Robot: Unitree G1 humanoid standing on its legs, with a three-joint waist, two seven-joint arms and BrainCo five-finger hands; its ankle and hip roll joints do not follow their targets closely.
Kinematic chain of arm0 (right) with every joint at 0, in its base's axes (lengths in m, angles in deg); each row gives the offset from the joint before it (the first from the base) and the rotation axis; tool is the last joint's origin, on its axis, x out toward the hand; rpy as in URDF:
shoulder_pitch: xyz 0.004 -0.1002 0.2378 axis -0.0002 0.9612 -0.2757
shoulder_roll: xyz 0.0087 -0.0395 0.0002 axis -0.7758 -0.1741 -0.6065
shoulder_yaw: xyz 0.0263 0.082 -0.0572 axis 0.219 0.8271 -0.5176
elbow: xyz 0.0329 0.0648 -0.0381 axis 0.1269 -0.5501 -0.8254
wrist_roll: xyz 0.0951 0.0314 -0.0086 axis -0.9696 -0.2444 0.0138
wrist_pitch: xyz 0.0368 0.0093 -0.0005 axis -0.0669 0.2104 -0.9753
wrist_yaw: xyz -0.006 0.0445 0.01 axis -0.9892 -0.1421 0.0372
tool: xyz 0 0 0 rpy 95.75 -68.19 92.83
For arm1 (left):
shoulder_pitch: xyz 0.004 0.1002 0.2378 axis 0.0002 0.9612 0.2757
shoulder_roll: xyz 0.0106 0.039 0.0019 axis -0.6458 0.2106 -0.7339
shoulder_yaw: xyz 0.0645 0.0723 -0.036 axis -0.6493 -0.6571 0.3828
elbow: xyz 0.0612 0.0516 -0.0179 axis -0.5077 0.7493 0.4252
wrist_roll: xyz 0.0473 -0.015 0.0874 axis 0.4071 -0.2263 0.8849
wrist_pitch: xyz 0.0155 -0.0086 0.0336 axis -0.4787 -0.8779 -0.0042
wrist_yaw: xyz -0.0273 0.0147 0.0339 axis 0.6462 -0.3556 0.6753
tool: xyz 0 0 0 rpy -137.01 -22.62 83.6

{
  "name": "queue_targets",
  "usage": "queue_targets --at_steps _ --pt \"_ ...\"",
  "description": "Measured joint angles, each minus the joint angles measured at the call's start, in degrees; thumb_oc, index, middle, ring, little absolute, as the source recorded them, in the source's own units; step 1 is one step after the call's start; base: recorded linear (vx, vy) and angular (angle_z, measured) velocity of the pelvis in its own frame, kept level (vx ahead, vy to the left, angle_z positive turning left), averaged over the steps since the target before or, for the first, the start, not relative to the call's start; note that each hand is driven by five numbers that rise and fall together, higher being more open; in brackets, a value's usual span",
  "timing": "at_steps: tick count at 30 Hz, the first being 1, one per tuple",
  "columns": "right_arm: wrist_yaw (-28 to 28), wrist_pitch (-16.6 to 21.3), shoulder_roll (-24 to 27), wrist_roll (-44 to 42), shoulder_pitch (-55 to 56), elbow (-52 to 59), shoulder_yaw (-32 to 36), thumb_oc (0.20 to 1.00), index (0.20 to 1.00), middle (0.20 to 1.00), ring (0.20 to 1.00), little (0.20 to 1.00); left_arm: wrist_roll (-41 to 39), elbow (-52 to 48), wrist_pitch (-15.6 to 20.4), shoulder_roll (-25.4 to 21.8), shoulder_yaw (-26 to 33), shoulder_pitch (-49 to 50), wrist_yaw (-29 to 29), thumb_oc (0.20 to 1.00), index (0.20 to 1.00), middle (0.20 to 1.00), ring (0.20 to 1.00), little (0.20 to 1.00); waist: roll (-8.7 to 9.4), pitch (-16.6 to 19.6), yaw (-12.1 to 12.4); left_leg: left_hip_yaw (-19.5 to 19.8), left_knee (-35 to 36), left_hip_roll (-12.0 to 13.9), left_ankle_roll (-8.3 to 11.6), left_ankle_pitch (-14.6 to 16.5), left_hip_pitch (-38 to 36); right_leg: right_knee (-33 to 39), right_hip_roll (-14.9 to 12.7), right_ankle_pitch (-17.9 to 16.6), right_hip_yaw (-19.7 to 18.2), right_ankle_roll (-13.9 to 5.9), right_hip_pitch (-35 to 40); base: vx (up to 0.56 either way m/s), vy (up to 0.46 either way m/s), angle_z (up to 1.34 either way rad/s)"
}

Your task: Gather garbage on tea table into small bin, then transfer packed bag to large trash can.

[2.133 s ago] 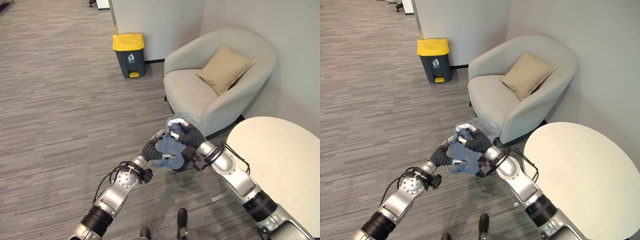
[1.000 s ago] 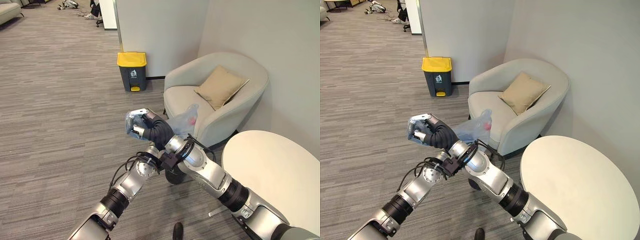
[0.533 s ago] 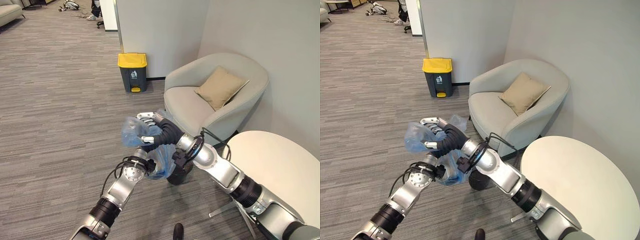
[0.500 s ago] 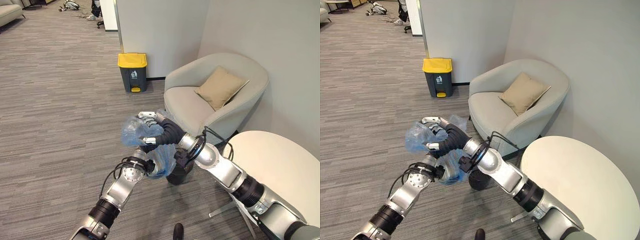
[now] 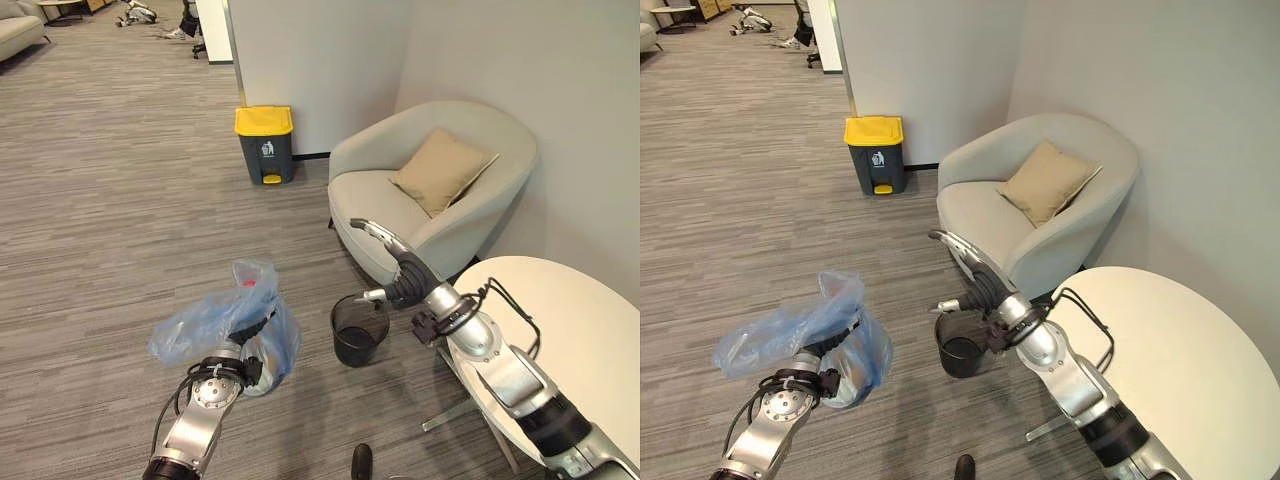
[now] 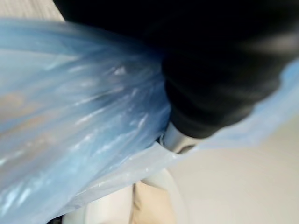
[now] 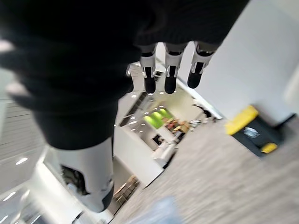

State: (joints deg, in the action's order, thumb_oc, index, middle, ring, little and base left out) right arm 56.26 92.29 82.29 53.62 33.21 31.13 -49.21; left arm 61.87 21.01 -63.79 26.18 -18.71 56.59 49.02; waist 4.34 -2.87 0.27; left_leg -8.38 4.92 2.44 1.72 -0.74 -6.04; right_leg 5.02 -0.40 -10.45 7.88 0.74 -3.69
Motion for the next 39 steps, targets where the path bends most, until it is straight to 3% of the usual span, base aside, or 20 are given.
queue_targets --at_steps 4,7,8,9,10,14,17,19,22,23,24,26,27,30,31,33,34,36,37,39 --pt "-2.0 -1.7 -0.3 -4.2 11.2 -7.3 8.2 1.0 1.0 1.0 1.0 1.0 -0.5 2.3 -0.1 -0.5 6.2 5.9 3.5 0.2 0.2 0.2 0.2 0.2 -0.93 -0.8 -0.4 0.0 0.0 0.0 -0.63 0.4 0.0 0.0 0.0 0.3 0.1 -0.11 0.3 0.0 0.0 0.0" --pt "-3.2 -3.8 -0.6 -5.6 15.8 -12.0 10.4 1.0 1.0 1.0 1.0 1.0 -2.6 4.0 -0.4 -0.5 8.8 8.9 5.2 0.2 0.2 0.2 0.2 0.2 -1.15 -1.2 -0.9 0.0 0.0 0.0 -0.56 0.6 0.0 0.0 0.0 0.3 0.1 -0.04 0.3 0.0 -0.007 0.02" --pt "-3.8 -1.6 -4.9 -6.9 18.6 -18.3 16.3 1.0 1.0 1.0 1.0 1.0 -3.0 7.1 1.0 1.5 13.0 11.2 7.4 0.2 0.2 0.2 0.2 0.2 -1.22 -1.1 -1.1 0.4 0.0 0.2 -0.47 0.7 0.0 0.0 0.1 0.5 0.4 -0.04 0.5 -0.03 -0.056 0.12" --pt "-3.8 -3.5 -4.6 -7.7 21.3 -22.8 18.0 1.0 1.0 1.0 1.0 1.0 -4.3 10.7 0.4 1.6 15.6 14.0 7.5 0.2 0.2 0.2 0.2 0.2 -1.27 -1.4 -0.9 0.7 0.0 0.2 -0.41 0.7 0.2 0.0 0.1 1.1 0.7 0.64 0.4 -0.04 -0.055 0.14" --pt "-3.7 -3.6 -4.5 -7.7 22.3 -24.2 18.0 1.0 1.0 1.0 1.0 1.0 -5.2 13.0 0.3 1.7 15.8 15.2 7.7 0.2 0.2 0.2 0.2 0.2 -2.13 -2.0 -0.9 1.0 0.0 0.3 -0.47 0.7 0.4 0.0 0.1 1.2 0.9 0.68 0.3 -0.1 -0.069 0.25" --pt "-3.3 -4.3 -4.6 -7.7 21.7 -24.8 17.3 1.0 1.0 1.0 1.0 1.0 -6.7 14.8 -0.6 2.6 14.7 13.5 8.0 0.2 0.2 0.2 0.2 0.2 -1.63 -3.7 0.0 3.6 -3.7 0.3 0.03 0.6 4.4 -0.3 -0.4 1.1 2.8 0.62 -0.7 -0.16 -0.028 0.32" --pt "-2.1 -3.8 -4.4 -7.7 17.7 -26.3 17.4 1.0 1.0 1.0 1.0 1.0 -6.9 15.0 -0.6 2.4 12.8 8.1 7.9 0.2 0.2 0.2 0.2 0.2 -1.07 -7.1 1.0 6.5 -7.7 0.2 0.39 1.3 9.5 -0.4 -1.0 1.2 5.8 0.66 -2.2 -0.13 0.022 0.68" --pt "-0.8 -3.8 -4.4 -7.8 15.5 -26.5 17.5 1.0 1.0 1.0 1.0 1.0 -6.9 15.1 -0.6 2.2 11.2 5.0 7.7 0.2 0.2 0.2 0.2 0.2 -1.06 -9.2 1.1 3.5 -9.4 1.2 0.59 1.6 12.2 -0.4 -2.3 1.1 10.3 0.55 -3.0 -0.03 0.083 0.88" --pt "0.1 -3.8 -4.5 -7.7 14.3 -26.5 16.9 1.0 1.0 1.0 1.0 1.0 -6.9 15.2 -0.6 2.3 10.9 3.8 7.7 0.2 0.2 0.2 0.2 0.2 -0.65 -9.7 -0.1 -8.6 -13.8 4.2 0.01 2.5 13.0 -0.7 -4.8 1.4 15.0 0.74 -3.2 0.13 0.126 0.88" --pt "0.3 -3.8 -4.3 -7.7 14.1 -26.5 16.7 1.0 1.0 1.0 1.0 1.0 -6.9 15.2 -0.6 2.3 10.6 3.9 7.7 0.2 0.2 0.2 0.2 0.2 -1.24 -9.7 -0.2 -8.5 -13.0 4.3 0.14 3.4 11.9 -1.5 -4.9 1.5 15.5 0.58 -3.2 0.13 0.252 0.82" --pt "0.4 -3.8 -4.4 -7.7 13.4 -26.6 15.8 1.0 1.0 1.0 1.0 1.0 -6.8 15.2 -0.6 2.0 10.4 3.7 7.8 0.2 0.2 0.2 0.2 0.2 -0.94 -10.1 -0.1 -8.0 -11.3 3.1 0.16 3.0 11.3 -2.2 -6.1 2.0 15.2 -0.76 -3.1 0.15 0.287 0.43" --pt "0.6 -3.9 -5.5 -7.7 13.3 -26.6 15.5 1.0 1.0 1.0 1.0 1.0 -6.8 15.3 -0.6 1.5 10.4 4.1 7.8 0.2 0.2 0.2 0.2 0.2 -0.44 -10.0 0.0 -7.9 -11.0 1.5 -0.52 3.0 10.8 -3.5 -7.6 2.1 14.3 -1.3 -3.0 0.14 0.312 0.23" --pt "0.7 -3.9 -6.8 -7.7 12.9 -26.7 15.3 1.0 1.0 1.0 1.0 1.0 -6.8 15.3 -0.6 1.1 10.3 3.9 7.8 0.2 0.2 0.2 0.2 0.2 -0.01 -9.8 0.0 -7.9 -11.1 0.0 -1.93 3.5 10.8 -5.5 -9.5 2.7 14.1 -2.3 -3.8 0.1 0.229 0.1" --pt "0.6 -4.0 -8.5 -7.7 13.0 -26.8 14.8 1.0 1.0 1.0 1.0 1.0 -6.6 15.3 -0.6 -0.3 9.8 3.5 7.8 0.2 0.2 0.2 0.2 0.2 0.18 -9.6 0.0 -7.9 -11.6 -1.1 -3.89 4.3 11.0 -9.6 -11.7 4.7 13.5 -4.63 -5.0 0.08 0.163 0.16" --pt "0.7 -4.0 -9.1 -7.7 13.3 -26.8 14.4 1.0 1.0 1.0 1.0 1.0 -6.6 15.3 -0.6 -1.1 9.6 3.0 7.7 0.2 0.2 0.2 0.2 0.2 1.18 -9.3 0.0 -7.2 -11.7 -2.1 -4.64 4.8 11.1 -12.4 -12.2 4.2 12.2 -5.81 -6.0 0.1 0.145 0.42" --pt "0.8 -4.1 -9.4 -7.7 13.4 -27.9 13.7 1.0 1.0 1.0 1.0 1.0 -6.6 16.2 -0.7 -2.2 8.5 1.4 7.6 0.2 0.2 0.2 0.2 0.2 1.72 -9.3 -0.7 -4.5 -11.7 -3.1 -5.3 5.1 11.7 -21.2 -14.0 5.4 7.4 -5.87 -9.7 0.16 0.079 0.61" --pt "0.6 -4.0 -9.5 -7.7 13.4 -27.9 12.9 1.0 1.0 1.0 1.0 1.0 -6.6 15.7 -0.6 -2.8 8.5 1.2 7.6 0.2 0.2 0.2 0.2 0.2 1.71 -9.2 -1.2 -3.4 -11.2 -2.9 -6.22 4.5 11.7 -23.9 -13.4 7.8 4.2 -6.85 -12.3 0.18 0.054 0.47" --pt "0.7 -4.0 -9.6 -7.7 12.3 -27.8 12.5 1.0 1.0 1.0 1.0 1.0 -6.6 17.1 -0.7 -3.9 8.9 1.7 7.3 0.2 0.2 0.2 0.2 0.2 2.01 -9.3 -1.2 -3.1 -9.2 -2.5 -6.78 3.4 10.3 -23.6 -10.7 11.1 2.8 -6.36 -14.6 0.16 0.032 0.14" --pt "0.7 -3.9 -9.4 -7.8 11.9 -27.8 12.6 1.0 1.0 1.0 1.0 1.0 -6.6 17.6 -1.0 -4.1 8.7 1.8 7.3 0.2 0.2 0.2 0.2 0.2 1.97 -9.4 -1.6 -3.3 -9.2 -2.4 -6.02 2.8 9.9 -22.4 -10.0 10.8 3.2 -6.16 -14.5 0.23 0.036 0.14" --pt "0.9 -3.9 -9.1 -7.8 11.1 -27.8 12.6 1.0 1.0 1.0 1.0 1.0 -6.6 17.9 -0.9 -3.6 8.9 1.5 7.2 0.2 0.2 0.2 0.2 0.2 1.42 -10.0 -1.8 -2.5 -8.2 -2.5 -7.72 5.6 8.1 -20.2 -7.1 10.2 2.6 -6.08 -17.7 0.4 0.02 0.05"
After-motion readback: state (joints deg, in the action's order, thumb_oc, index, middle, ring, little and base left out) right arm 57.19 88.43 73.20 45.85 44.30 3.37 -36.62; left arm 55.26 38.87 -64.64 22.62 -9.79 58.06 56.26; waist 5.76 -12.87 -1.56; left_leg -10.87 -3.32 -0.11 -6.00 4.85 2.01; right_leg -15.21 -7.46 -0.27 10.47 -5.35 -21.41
